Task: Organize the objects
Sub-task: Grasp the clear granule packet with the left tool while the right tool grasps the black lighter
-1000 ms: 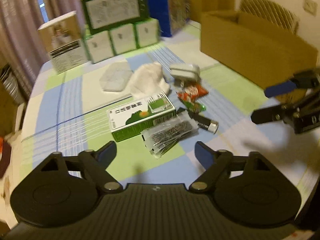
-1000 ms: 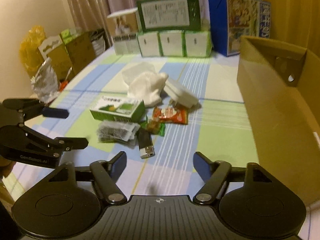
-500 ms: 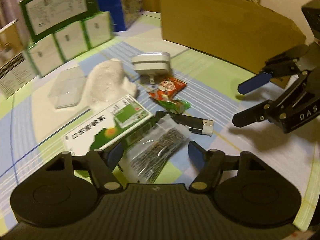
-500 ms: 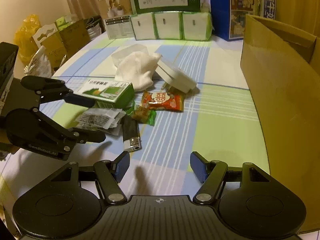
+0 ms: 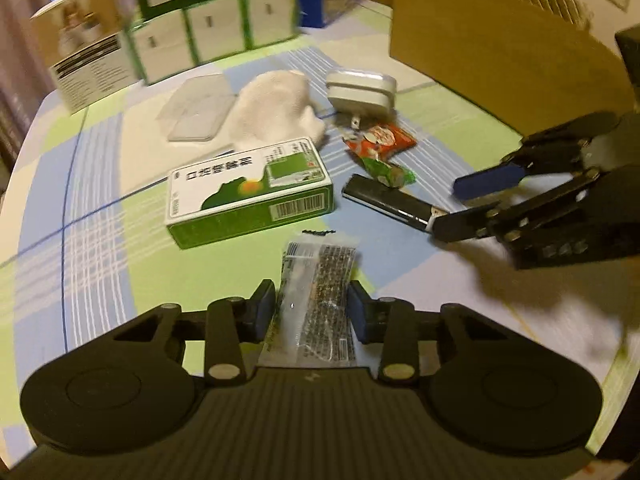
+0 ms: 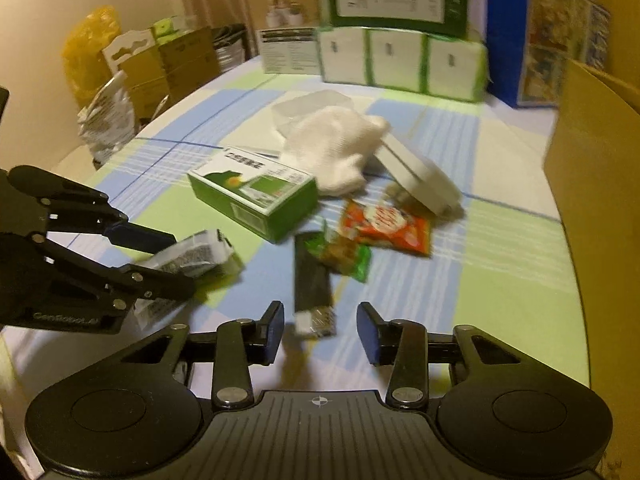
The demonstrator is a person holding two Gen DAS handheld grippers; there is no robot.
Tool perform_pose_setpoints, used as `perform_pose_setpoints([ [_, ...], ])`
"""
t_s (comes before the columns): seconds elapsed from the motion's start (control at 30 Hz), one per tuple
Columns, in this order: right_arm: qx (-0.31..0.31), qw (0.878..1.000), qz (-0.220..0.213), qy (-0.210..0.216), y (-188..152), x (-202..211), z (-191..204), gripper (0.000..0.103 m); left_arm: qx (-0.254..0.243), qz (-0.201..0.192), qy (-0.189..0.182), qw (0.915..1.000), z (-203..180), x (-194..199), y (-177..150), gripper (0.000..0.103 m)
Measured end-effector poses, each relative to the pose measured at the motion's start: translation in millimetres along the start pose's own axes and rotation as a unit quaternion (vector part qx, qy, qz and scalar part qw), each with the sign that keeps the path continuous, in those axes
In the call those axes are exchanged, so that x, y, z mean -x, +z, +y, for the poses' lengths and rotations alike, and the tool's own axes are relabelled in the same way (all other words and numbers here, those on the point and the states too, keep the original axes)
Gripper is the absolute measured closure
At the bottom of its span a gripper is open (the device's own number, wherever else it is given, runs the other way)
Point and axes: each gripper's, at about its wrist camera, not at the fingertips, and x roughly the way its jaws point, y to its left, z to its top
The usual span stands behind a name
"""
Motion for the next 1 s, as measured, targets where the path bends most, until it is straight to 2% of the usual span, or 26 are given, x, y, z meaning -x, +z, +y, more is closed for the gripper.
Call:
perform_pose_setpoints([
  [0.13,0.018,1.000,0.004,-0.011,2,-13,8,0.083,0.017,-0.007,0.009,0.9998,-1,4,-2,0.069],
  [0.27,-0.001,1.000,0.015,-0.017,-4,-4,3,0.083,0.020,-0.009,0.012,0.9997,-4,3,-3,0.069],
  [0.4,-0.026,0.999,0.031,-0.029,-25,22,0,0.083,0.033,-0.009,0.010,0.9994,-10,6,-5,0.069],
  [0.53,-0.030,0.998,0.025,-0.044,-42,37,1,0.082,0.030,-0.015,0.020,0.9992,-23,10,-8,0.067],
  [0.77,-0.013,0.999,0.008,-0.048,-38,29,6,0.077,0.049,-0.021,0.043,0.9976,-25,6,-8,0.065],
  [1.0,0.000,0.999,-0.003,-0.045,-37,23,7,0.076,0.077,-0.010,0.038,0.9963,-21,-1,-10,0.065],
])
